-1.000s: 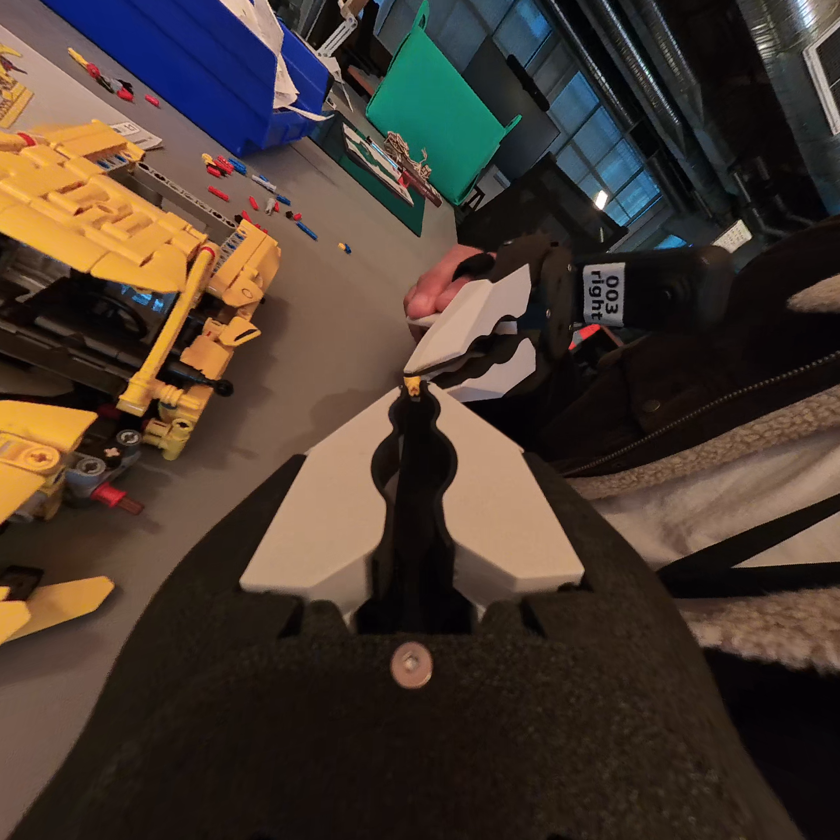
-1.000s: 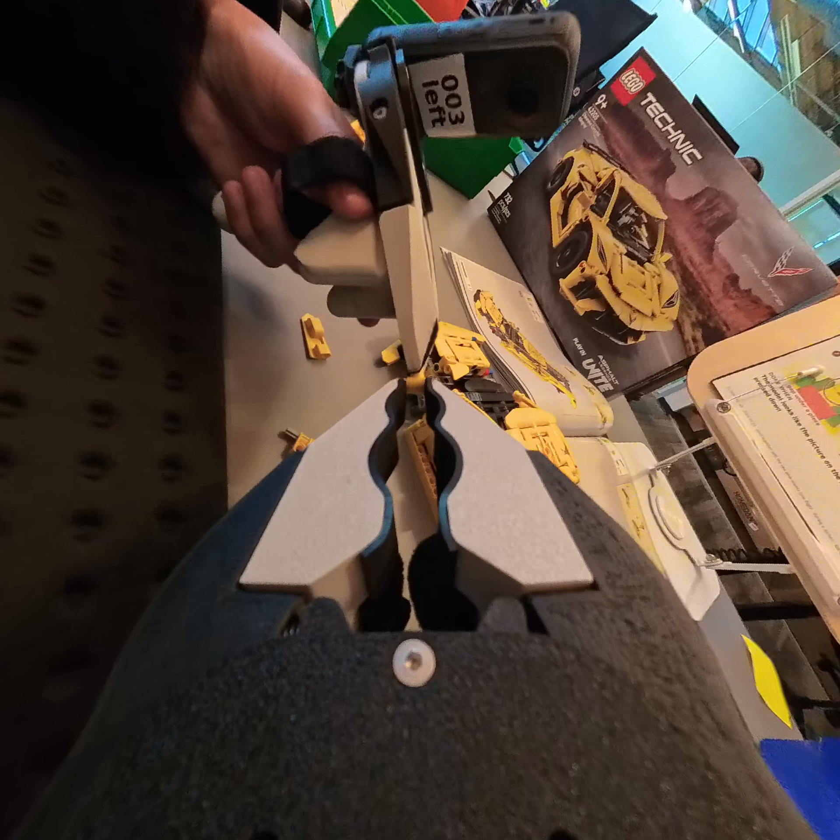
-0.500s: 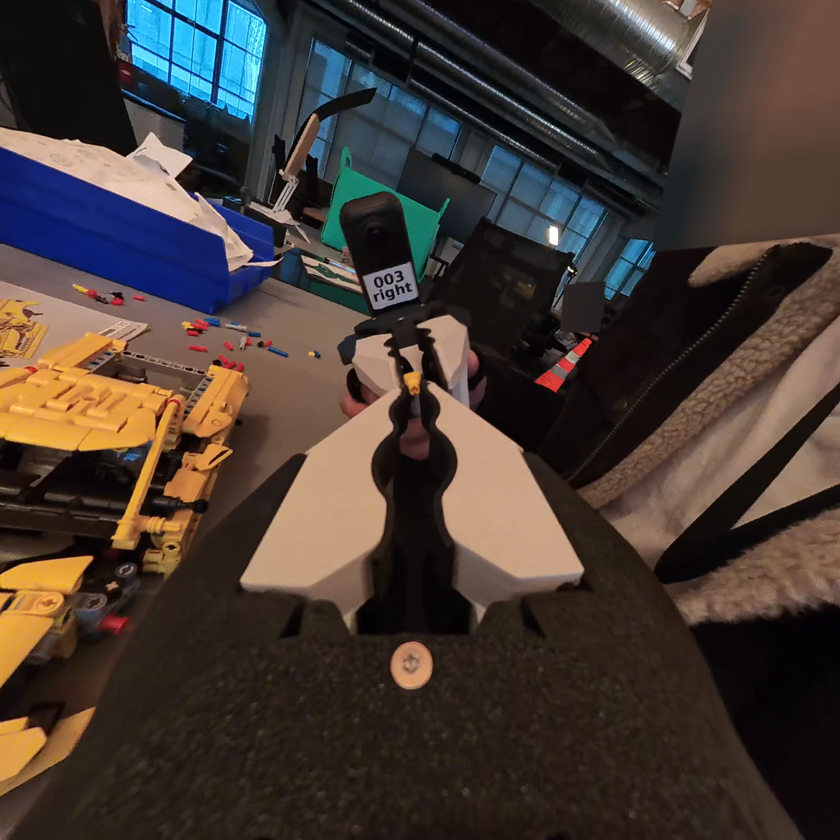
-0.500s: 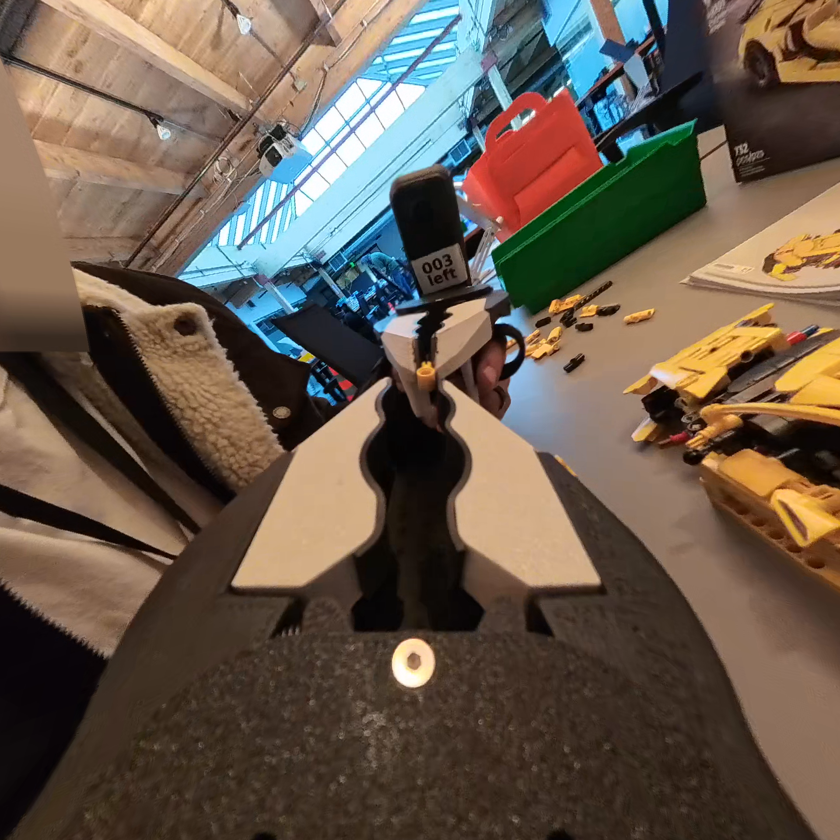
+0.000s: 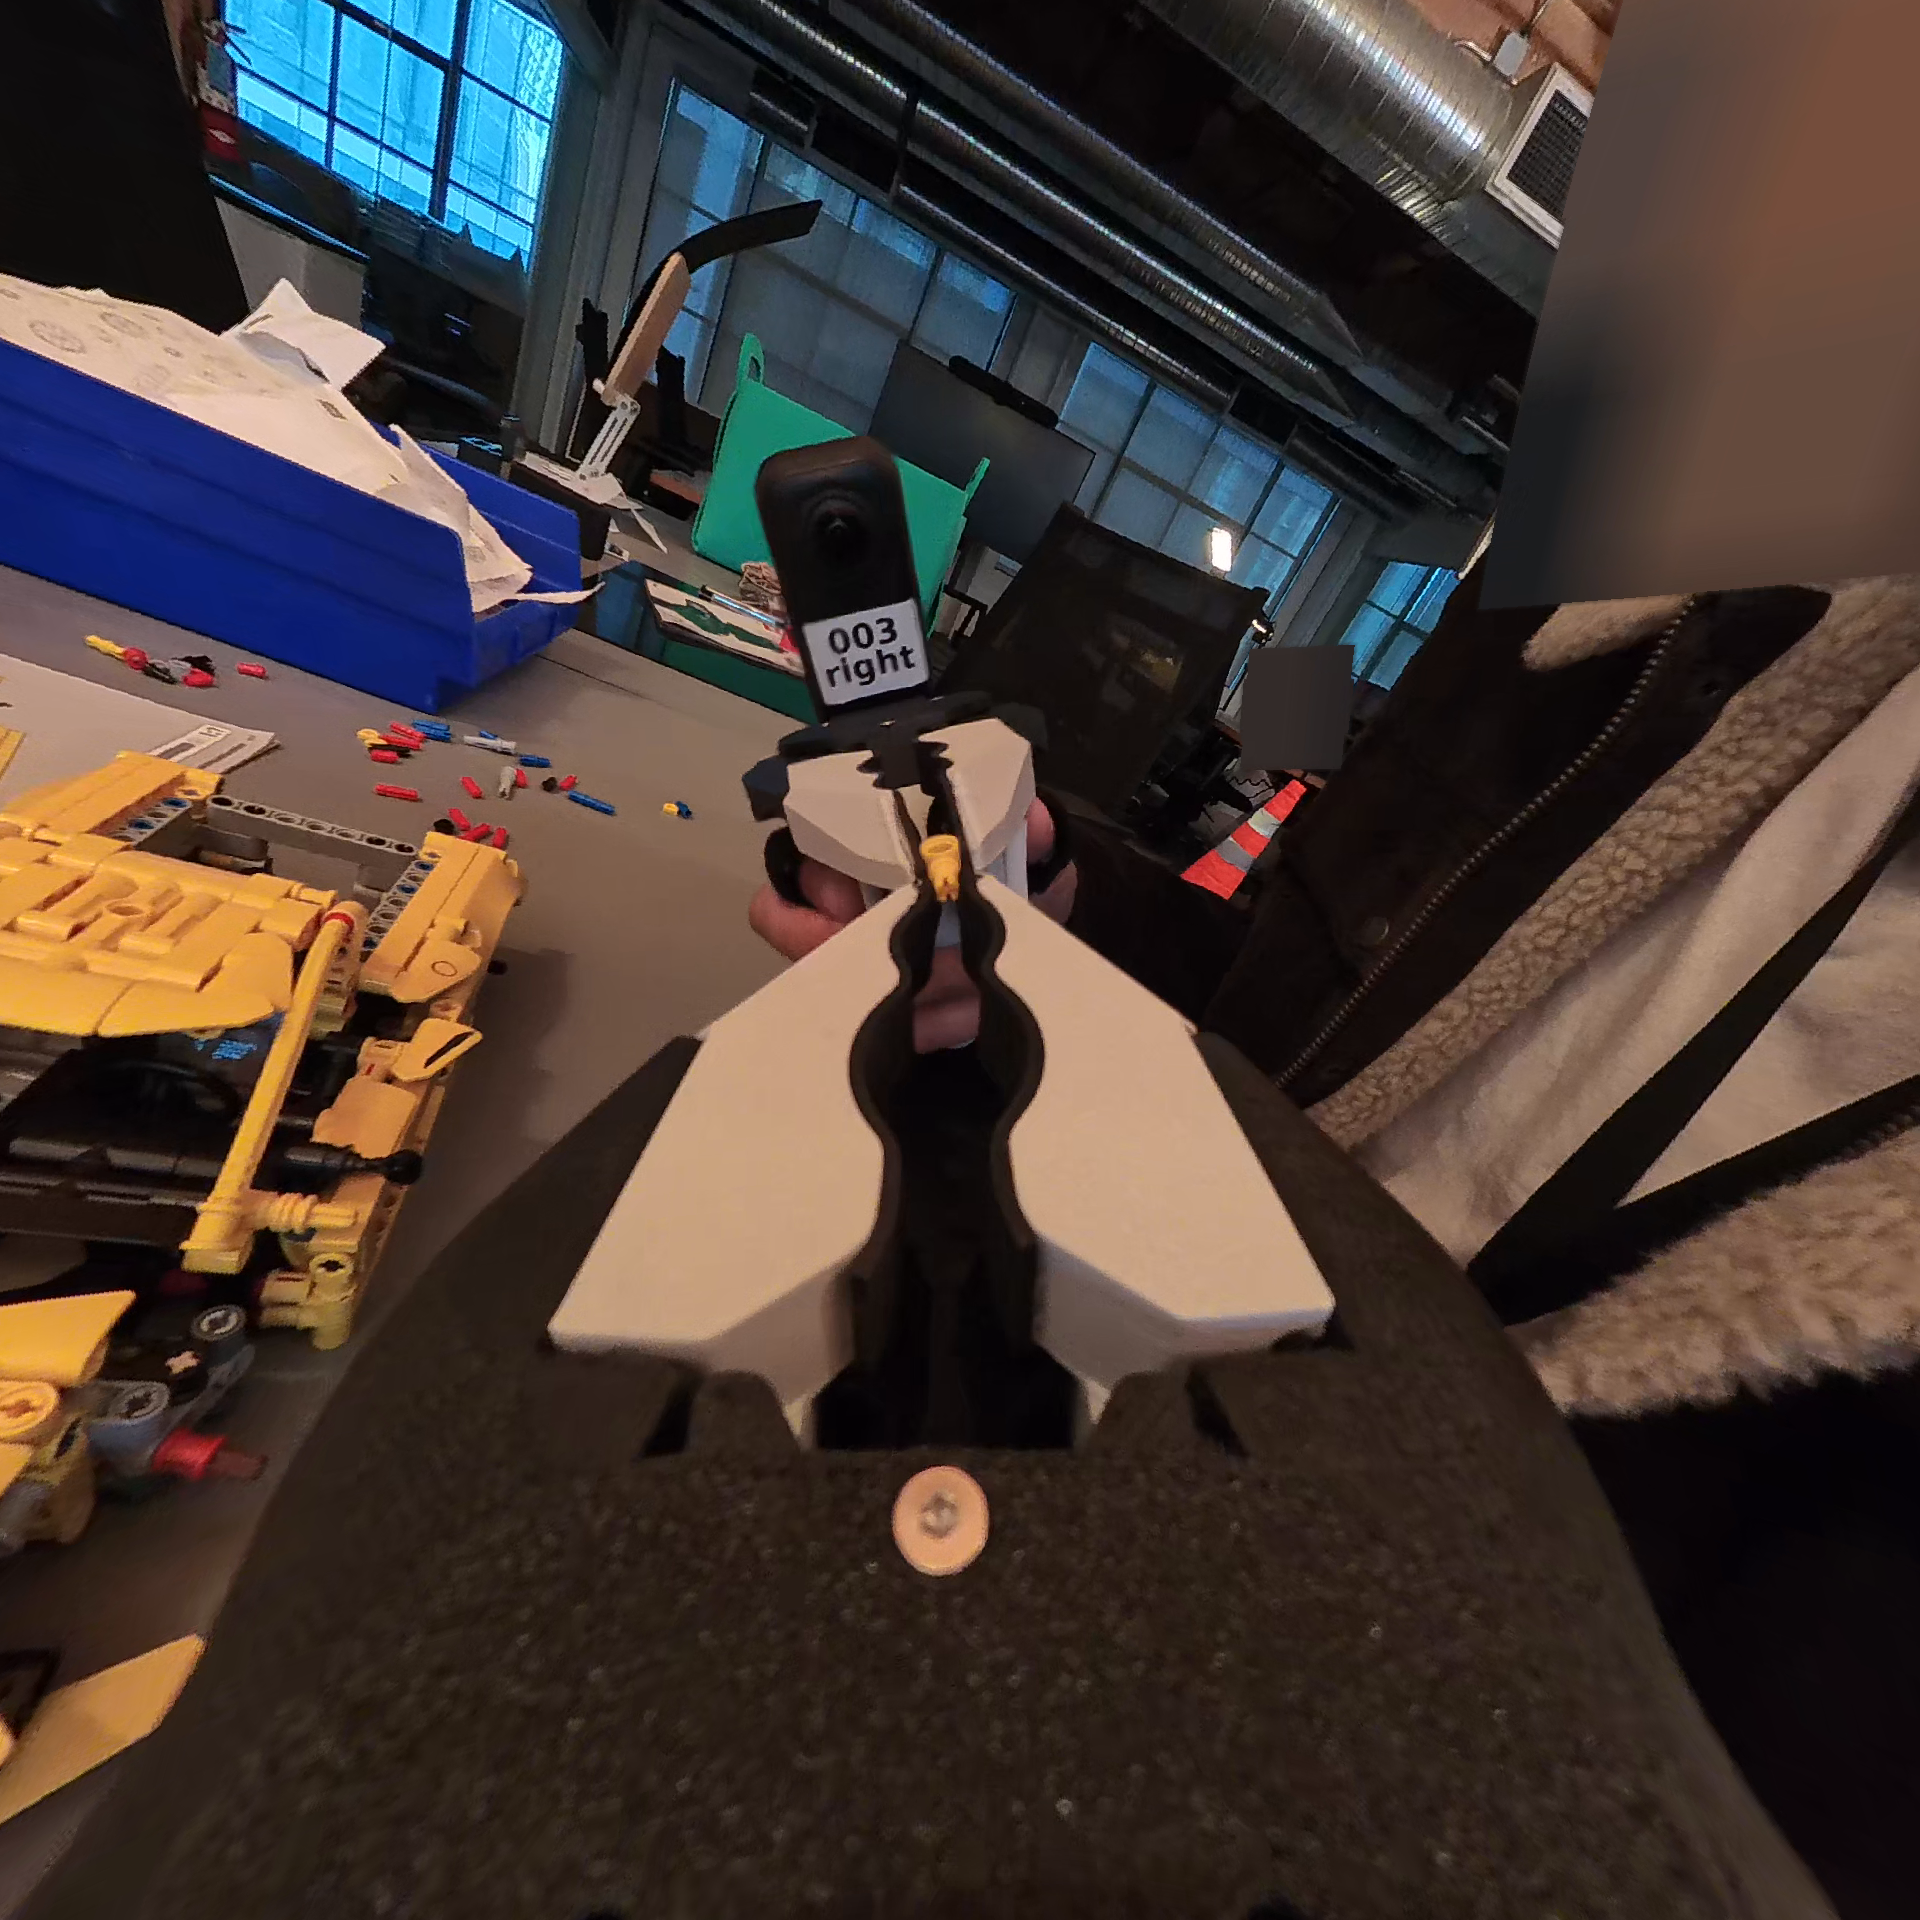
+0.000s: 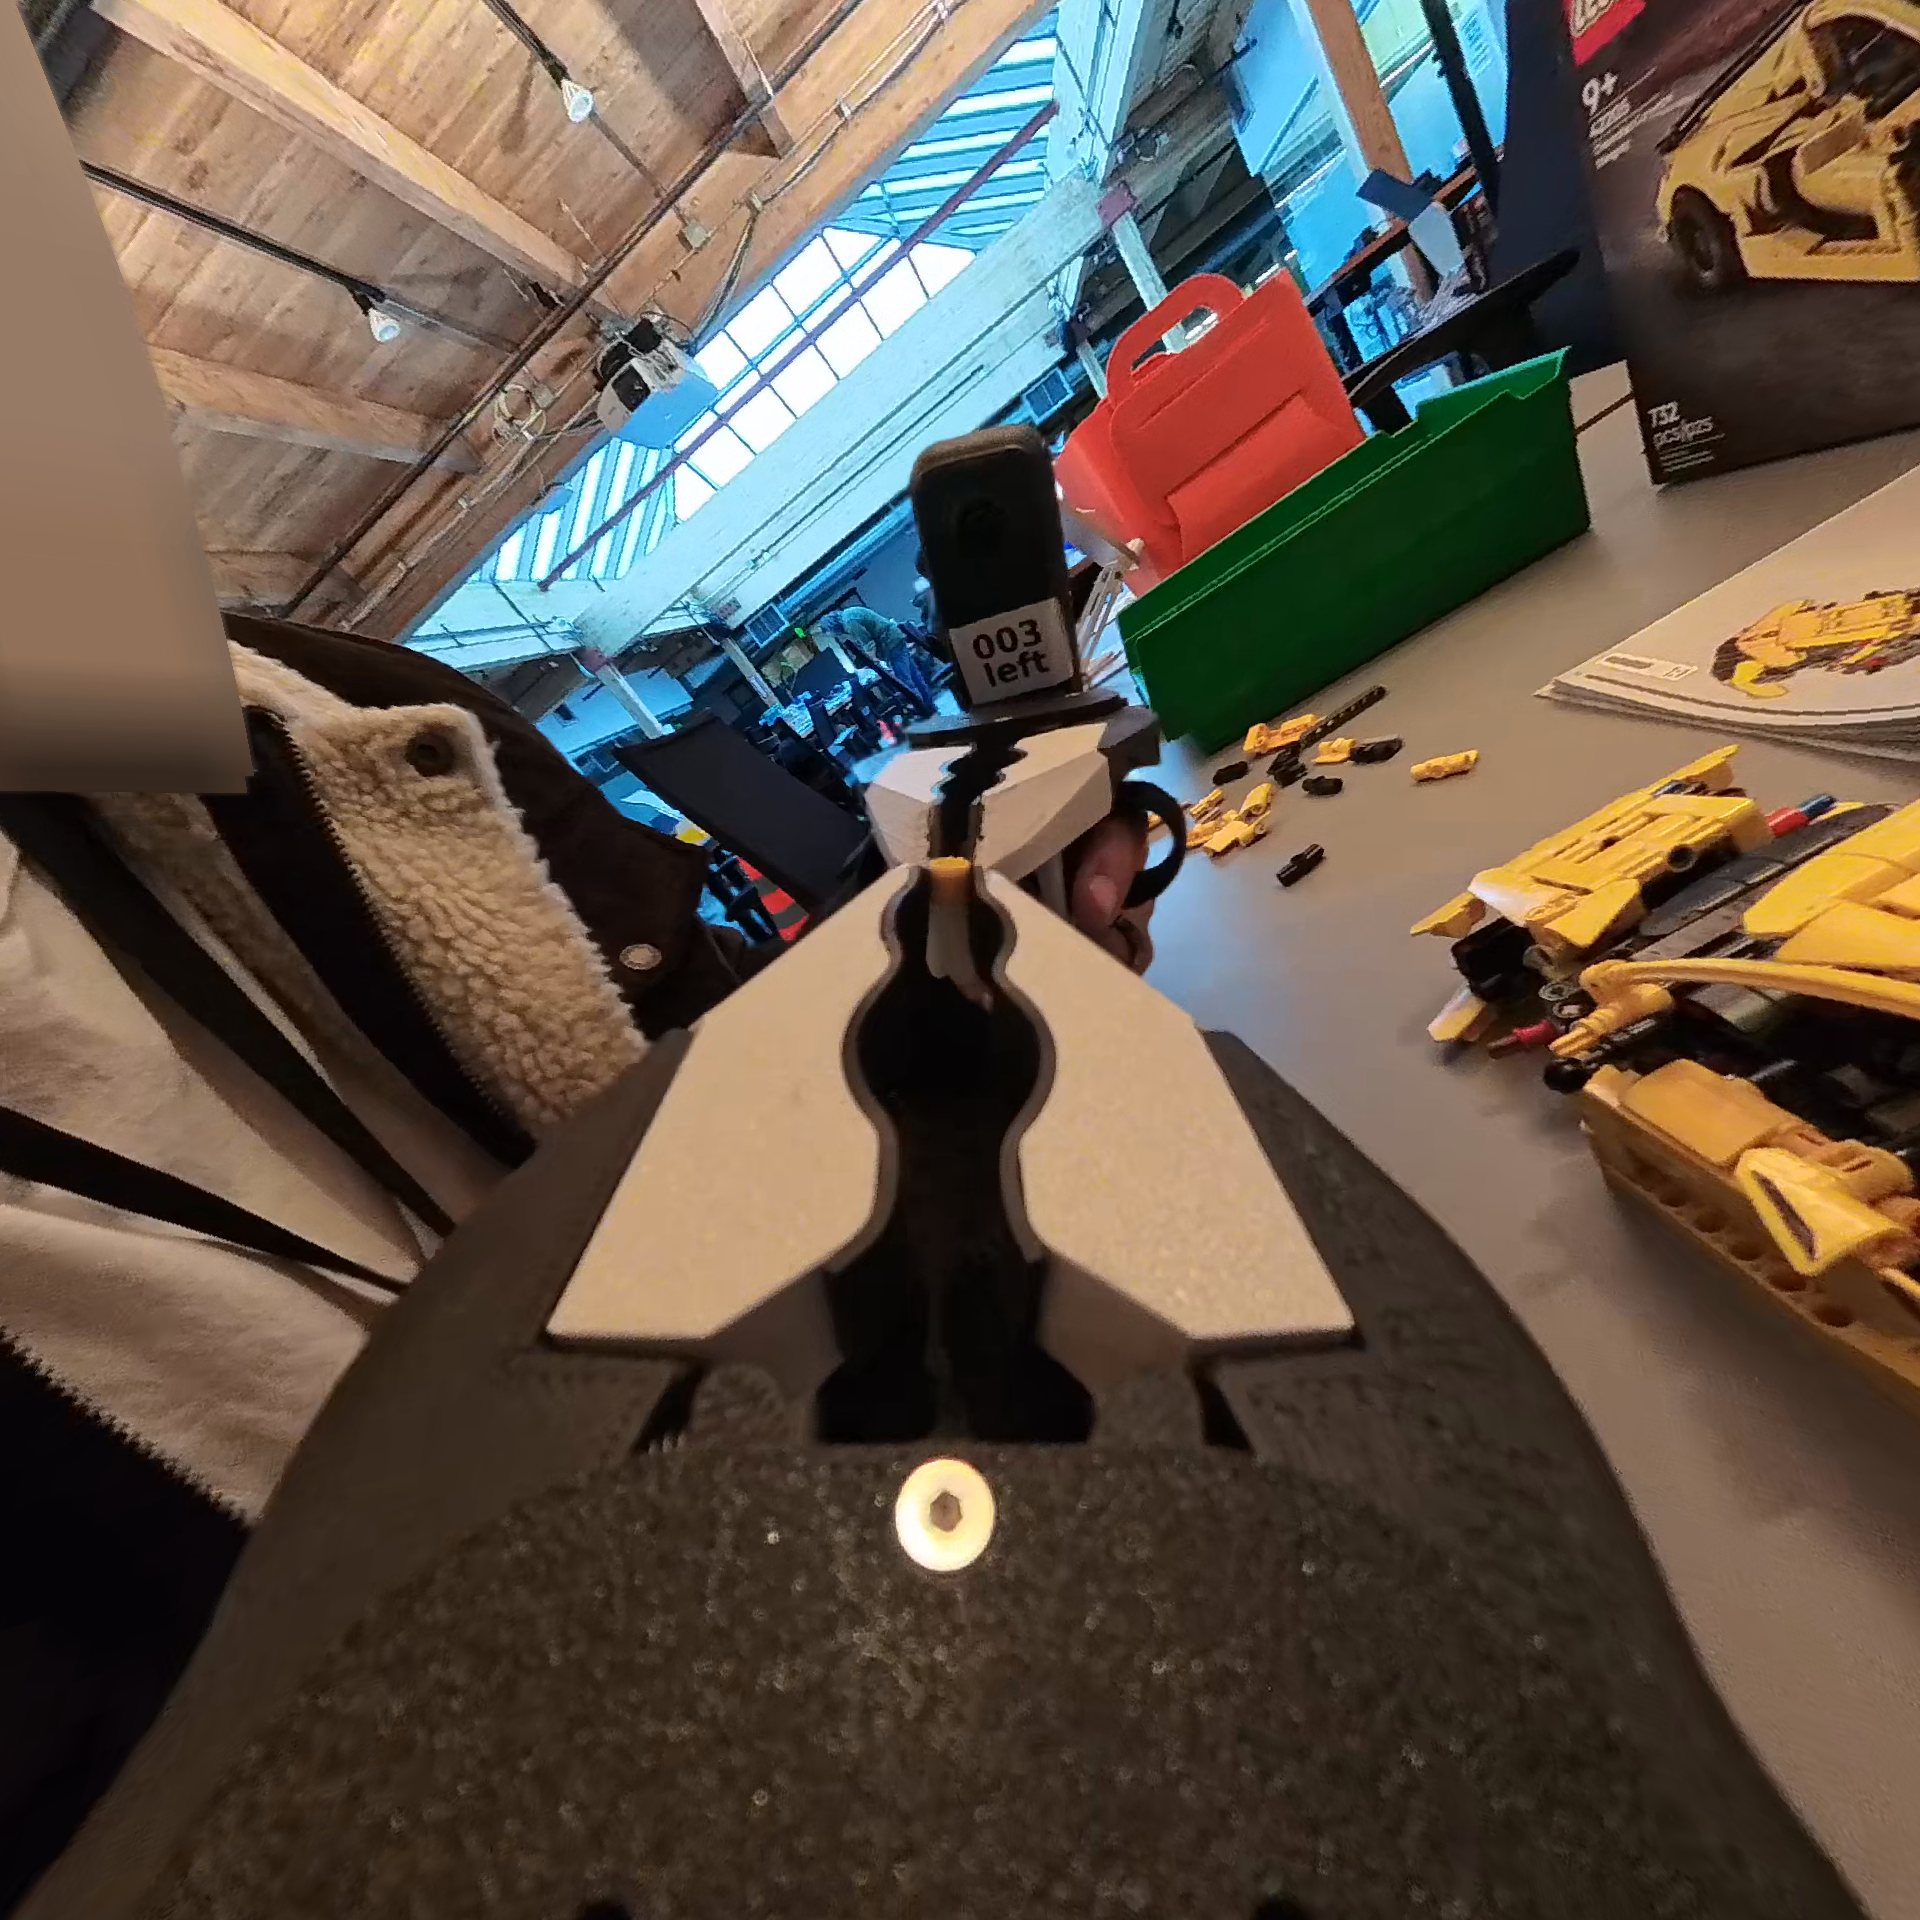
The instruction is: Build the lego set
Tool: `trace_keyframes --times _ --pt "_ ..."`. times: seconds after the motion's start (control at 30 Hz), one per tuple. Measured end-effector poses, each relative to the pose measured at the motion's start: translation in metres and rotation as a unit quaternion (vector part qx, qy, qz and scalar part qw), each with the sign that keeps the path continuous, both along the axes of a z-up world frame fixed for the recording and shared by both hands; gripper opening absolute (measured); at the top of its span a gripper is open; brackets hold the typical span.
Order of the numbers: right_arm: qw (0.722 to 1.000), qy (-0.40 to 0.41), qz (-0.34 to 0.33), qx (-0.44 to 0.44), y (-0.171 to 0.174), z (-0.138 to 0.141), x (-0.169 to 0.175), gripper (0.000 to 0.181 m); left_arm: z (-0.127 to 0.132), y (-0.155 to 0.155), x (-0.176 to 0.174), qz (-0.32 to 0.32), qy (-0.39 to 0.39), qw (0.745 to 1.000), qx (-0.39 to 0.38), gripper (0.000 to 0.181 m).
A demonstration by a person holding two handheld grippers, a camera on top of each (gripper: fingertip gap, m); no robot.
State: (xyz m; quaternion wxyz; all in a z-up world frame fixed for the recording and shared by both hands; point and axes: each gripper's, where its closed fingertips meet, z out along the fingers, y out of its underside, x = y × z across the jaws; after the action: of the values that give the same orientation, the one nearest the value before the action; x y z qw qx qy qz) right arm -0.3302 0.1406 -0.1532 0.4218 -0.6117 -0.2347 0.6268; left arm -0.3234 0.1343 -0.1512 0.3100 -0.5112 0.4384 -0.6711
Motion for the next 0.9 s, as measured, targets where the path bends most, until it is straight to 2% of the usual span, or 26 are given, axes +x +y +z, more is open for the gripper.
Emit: trace_keyframes --times 0.07,0.13,0.2,0.23,0.3,0.4,0.43,0.5,0.7,0.8,0.9 --pt "1.0 -0.021 -0.01 0.013 0.002 -0.003 0.001 0.007 -0.004 0.001 0.001 0.004 0.01 1.0 0.005 0.004" --pt "0.996 -0.082 -0.024 0.015 0.008 -0.02 0.004 0.007 -0.019 0.007 0.003 0.02 0.055 0.998 0.018 0.004" --pt "0.973 -0.216 -0.074 0.029 0.022 -0.056 0.018 0.007 -0.05 0.013 0.004 0.04 0.138 0.988 0.051 0.015" --pt "0.954 -0.287 -0.072 0.038 0.023 -0.075 0.024 0.007 -0.069 0.013 0.003 0.042 0.188 0.978 0.078 0.018" --pt "0.932 -0.359 -0.035 0.039 0.013 -0.099 0.023 0.007 -0.101 0.004 0.002 0.032 0.271 0.953 0.134 0.025" --pt "0.917 -0.396 0.034 0.022 -0.006 -0.123 0.013 0.007 -0.133 -0.002 0.0 0.032 0.351 0.918 0.18 0.025" --pt "0.912 -0.409 0.037 0.023 -0.007 -0.129 0.012 0.007 -0.141 -0.001 -0.002 0.035 0.372 0.908 0.19 0.024" --pt "0.907 -0.42 0.034 0.026 -0.006 -0.133 0.012 0.007 -0.148 0.002 -0.005 0.041 0.393 0.897 0.2 0.023" --pt "0.9 -0.436 0.006 0.01 0.005 -0.141 0.019 0.007 -0.151 0.007 -0.002 0.058 0.392 0.889 0.228 0.007" --pt "0.901 -0.434 -0.002 -0.001 0.009 -0.142 0.021 0.007 -0.151 0.009 0.0 0.064 0.391 0.887 0.24 0.005" --pt "0.906 -0.422 -0.003 -0.01 0.01 -0.14 0.02 0.007 -0.139 0.013 0.004 0.079 0.365 0.893 0.25 0.004"
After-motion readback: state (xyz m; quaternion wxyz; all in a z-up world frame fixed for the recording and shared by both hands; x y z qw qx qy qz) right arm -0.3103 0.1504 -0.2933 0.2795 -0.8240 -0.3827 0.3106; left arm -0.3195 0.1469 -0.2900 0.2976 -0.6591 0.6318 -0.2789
